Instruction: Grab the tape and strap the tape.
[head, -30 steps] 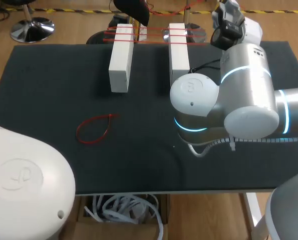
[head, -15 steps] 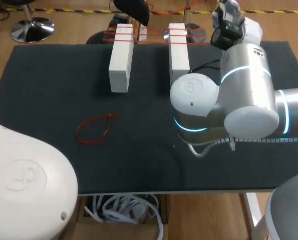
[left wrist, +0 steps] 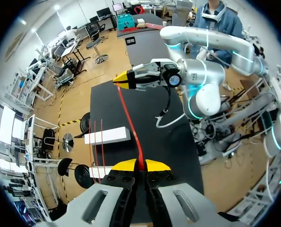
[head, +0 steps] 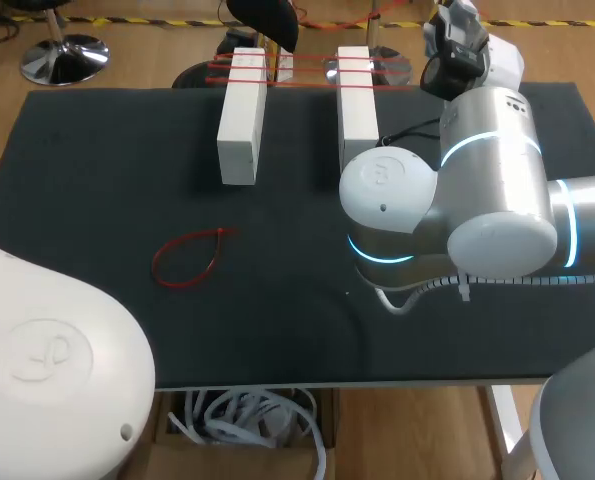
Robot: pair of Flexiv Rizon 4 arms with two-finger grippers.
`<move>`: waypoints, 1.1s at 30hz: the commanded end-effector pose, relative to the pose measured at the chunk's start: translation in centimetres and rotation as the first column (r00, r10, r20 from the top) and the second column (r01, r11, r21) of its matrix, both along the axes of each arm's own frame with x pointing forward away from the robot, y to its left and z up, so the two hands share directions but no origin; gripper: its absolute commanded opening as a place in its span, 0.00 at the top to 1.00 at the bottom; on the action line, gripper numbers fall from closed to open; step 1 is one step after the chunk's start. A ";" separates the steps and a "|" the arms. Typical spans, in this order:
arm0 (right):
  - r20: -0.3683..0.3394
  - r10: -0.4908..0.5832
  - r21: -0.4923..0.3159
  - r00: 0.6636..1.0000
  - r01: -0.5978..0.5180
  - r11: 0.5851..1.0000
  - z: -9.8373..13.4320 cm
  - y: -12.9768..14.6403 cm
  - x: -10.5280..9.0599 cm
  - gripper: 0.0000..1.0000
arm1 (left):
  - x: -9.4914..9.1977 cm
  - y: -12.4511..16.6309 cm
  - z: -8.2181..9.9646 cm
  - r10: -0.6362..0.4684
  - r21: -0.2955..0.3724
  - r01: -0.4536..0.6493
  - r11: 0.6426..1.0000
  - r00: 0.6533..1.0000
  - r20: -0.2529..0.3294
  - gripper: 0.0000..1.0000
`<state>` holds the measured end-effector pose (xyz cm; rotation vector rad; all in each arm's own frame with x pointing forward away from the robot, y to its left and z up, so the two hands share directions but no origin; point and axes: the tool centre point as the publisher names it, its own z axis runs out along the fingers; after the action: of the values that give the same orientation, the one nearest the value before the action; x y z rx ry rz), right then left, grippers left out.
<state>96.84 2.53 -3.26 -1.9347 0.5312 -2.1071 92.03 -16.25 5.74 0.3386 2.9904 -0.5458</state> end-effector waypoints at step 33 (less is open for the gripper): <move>-0.016 0.061 -0.937 0.998 0.007 -0.349 6.5 1.0 -3.8 1.00 | 0.0 0.0 0.1 -0.001 0.005 0.001 1.000 1.000 -0.002 1.00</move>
<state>93.01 3.60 2.29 -2.4112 -0.8169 -2.5387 92.04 -16.25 5.73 0.3388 2.9905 -0.5462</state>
